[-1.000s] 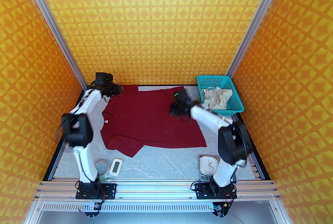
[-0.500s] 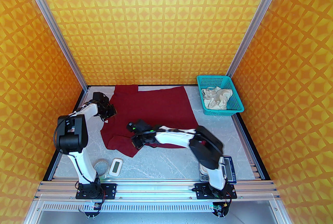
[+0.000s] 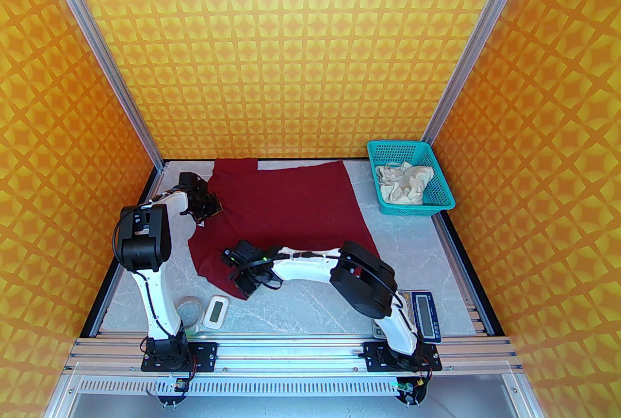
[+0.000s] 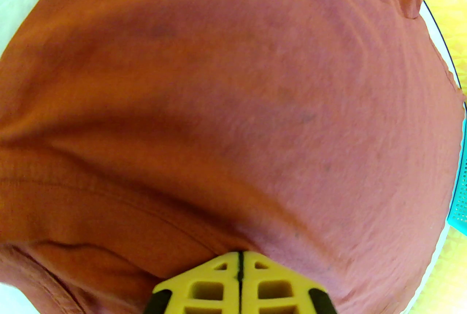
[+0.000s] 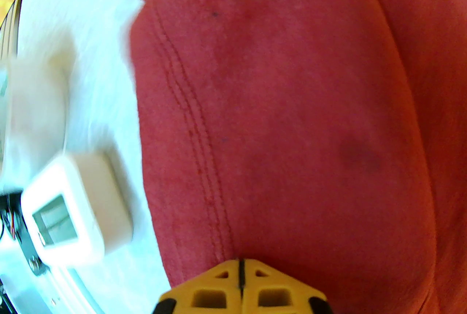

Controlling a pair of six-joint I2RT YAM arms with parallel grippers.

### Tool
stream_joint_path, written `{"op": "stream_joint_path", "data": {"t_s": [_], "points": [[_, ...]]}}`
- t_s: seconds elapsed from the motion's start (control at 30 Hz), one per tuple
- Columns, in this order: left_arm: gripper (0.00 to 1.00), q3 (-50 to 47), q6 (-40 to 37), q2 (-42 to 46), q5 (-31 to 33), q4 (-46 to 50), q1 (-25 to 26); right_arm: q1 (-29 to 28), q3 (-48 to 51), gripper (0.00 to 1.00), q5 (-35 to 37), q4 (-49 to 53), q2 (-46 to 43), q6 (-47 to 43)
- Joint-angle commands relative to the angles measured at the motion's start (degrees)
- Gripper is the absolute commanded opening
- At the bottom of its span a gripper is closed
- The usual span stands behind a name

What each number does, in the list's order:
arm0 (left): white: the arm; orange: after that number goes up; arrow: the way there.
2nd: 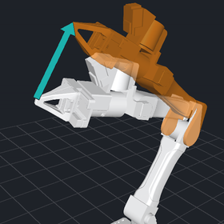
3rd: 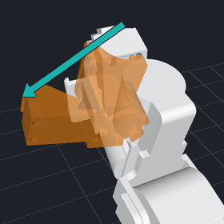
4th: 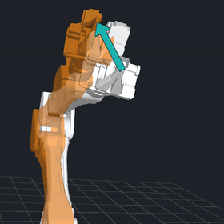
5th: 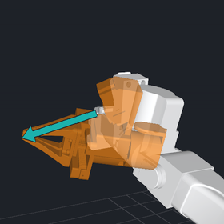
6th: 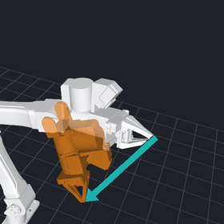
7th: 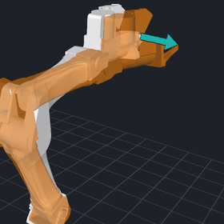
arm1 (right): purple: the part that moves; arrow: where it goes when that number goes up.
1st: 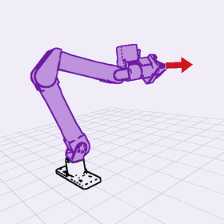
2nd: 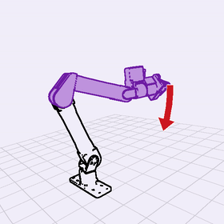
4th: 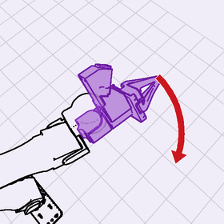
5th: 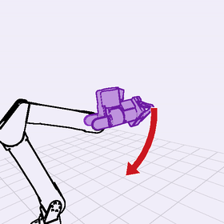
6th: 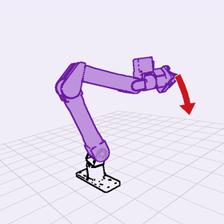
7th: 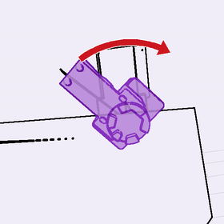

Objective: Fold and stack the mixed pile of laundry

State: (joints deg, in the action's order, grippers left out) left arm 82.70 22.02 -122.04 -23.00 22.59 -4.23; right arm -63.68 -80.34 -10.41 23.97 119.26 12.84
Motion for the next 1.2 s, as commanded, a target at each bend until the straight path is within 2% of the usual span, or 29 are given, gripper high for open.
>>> {"op": "stream_joint_path", "data": {"t_s": [0.0,0.53,0.7,0.83,0.93,1.0,1.17], "points": [[0.05,0.32,-0.12,-3.46,0.59,0.07,-0.08,-0.65,4.22,0.0,0.33,4.9,-1.53,1.27],[0.1,1.97,-0.94,-1.14,0.33,2.63,-0.08,-1.62,7.12,0.04,-3.37,6.24,-7.4,1.23],[0.1,1.74,-0.99,3.15,0.32,1.9,0.18,-0.29,6.73,0.08,-0.11,6.78,-12.94,1.39],[0.14,3.17,-1.8,5.34,0.33,2.56,0.95,5.93,6.99,0.08,3.35,8.32,-18.51,2.02],[0.15,3.95,-1.61,5.76,0.28,1.92,1.63,11.73,6.9,0.09,9.93,9.86,-20.77,1.02],[0.15,4.95,-1.12,4.31,0.33,2.55,2.07,16.21,5.73,0.08,13.93,11.42,-20.36,0.71],[0.14,8.24,2.03,-0.6,0.35,1.49,3.39,28.49,1.12,0.07,18.11,11.73,-15.41,-0.19]]}}
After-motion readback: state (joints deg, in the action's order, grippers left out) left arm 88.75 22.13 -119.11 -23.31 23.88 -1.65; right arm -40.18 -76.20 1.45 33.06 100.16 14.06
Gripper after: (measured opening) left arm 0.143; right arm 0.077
